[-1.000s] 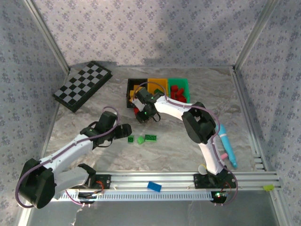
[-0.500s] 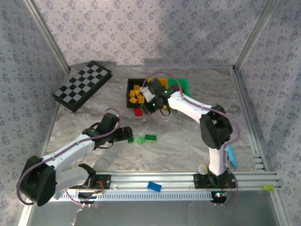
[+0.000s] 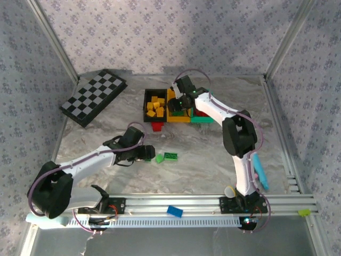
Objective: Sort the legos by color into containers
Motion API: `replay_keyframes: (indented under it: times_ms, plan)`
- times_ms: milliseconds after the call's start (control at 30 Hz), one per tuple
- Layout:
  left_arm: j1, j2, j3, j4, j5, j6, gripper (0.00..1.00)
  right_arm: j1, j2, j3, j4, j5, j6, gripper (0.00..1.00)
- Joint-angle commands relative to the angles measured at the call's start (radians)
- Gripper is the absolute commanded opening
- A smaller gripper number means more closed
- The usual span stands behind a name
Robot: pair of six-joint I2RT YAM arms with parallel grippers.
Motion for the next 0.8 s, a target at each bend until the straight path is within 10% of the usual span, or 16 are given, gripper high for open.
replay_keyframes:
  times_ms: [0,767]
  plan:
    - [-0.012,0.024,0.038,-0.019,-0.009,0.003,0.75,0.010,-0.036,-0.014,-0.022,0.030,0.007,0.54]
    - [-0.075,0.171,0.117,-0.134,-0.086,0.033,0.55,0.000,-0.300,-0.254,0.007,0.084,-0.016,0.54]
